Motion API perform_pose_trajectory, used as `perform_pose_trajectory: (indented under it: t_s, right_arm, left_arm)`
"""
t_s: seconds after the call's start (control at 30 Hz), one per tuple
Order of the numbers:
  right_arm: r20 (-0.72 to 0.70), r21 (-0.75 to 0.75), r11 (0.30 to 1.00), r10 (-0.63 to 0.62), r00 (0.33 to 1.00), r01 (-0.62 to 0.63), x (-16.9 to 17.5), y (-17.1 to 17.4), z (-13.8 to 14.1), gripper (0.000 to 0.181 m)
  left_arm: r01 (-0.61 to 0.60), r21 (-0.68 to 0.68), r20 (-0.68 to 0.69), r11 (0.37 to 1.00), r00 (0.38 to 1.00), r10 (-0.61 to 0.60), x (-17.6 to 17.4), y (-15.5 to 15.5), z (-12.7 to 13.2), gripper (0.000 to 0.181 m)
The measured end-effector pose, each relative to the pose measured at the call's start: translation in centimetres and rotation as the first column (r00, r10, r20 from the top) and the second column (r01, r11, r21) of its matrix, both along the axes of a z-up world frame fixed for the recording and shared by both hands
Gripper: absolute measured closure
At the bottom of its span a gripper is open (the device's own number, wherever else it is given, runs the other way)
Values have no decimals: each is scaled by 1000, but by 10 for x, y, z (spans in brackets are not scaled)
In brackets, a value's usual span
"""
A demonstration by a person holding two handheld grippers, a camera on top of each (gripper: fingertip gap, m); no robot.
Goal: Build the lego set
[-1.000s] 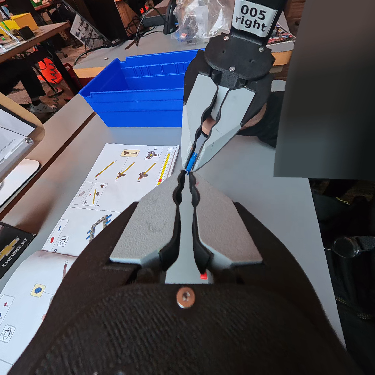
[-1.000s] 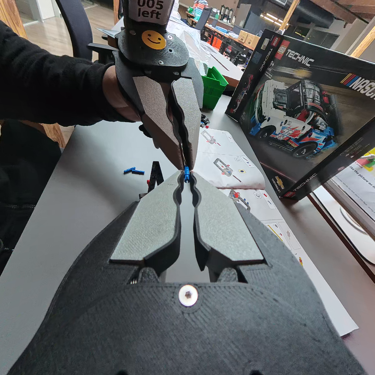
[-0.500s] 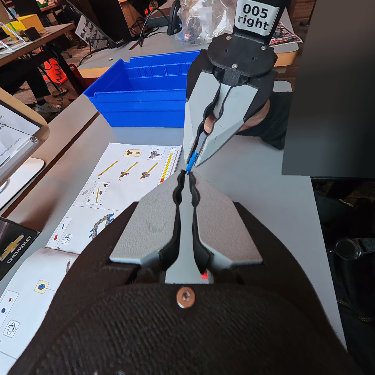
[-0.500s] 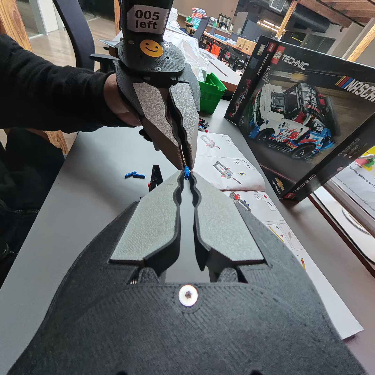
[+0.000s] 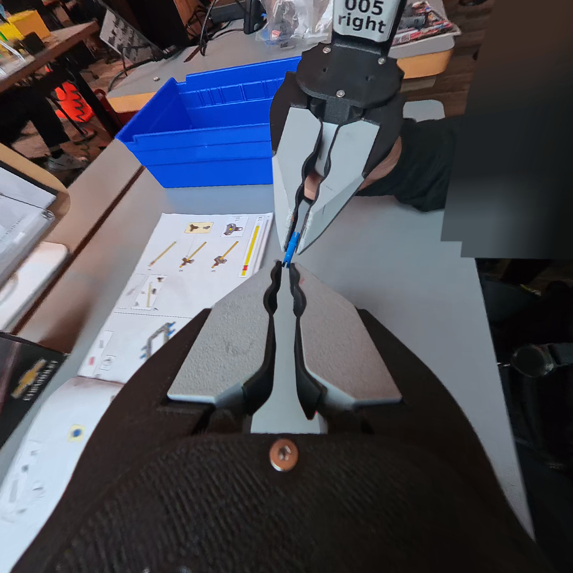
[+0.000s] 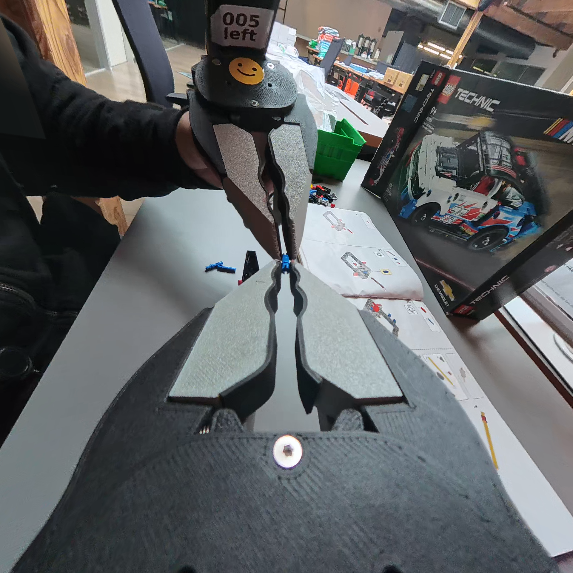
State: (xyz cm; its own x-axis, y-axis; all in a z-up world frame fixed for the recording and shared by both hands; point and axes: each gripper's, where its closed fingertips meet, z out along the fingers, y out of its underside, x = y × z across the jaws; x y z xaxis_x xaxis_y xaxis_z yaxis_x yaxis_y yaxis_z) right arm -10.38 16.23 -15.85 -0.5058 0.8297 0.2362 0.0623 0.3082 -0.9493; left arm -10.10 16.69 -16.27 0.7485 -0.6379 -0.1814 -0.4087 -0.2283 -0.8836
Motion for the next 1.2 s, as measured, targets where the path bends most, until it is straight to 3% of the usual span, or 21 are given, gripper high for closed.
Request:
perform_pose_trajectory:
  t_s: [0.17,0.3,0.7,0.9,1.2]
  right_arm:
    - [98,-203,979,47,994,-26,-3,1,-1,178]
    - [132,-293,955,75,988,-33,-4,3,-2,178]
    - [163,-209,978,44,986,-9,-3,7,-11,178]
    - [166,-196,979,93,982,-59,1,-3,-10,174]
    - [188,-240,967,138,972,-91,4,-11,-9,175]
  left_arm:
    - [-10,214,-329,977,941,82,-7,2,0,178]
    - [-15,252,-429,968,894,126,-7,6,-4,178]
    - [-50,83,-293,995,953,72,-8,4,-17,178]
    - [-59,41,-268,997,961,68,-4,-4,-16,178]
    - [-100,173,-320,980,935,152,-2,-12,-2,178]
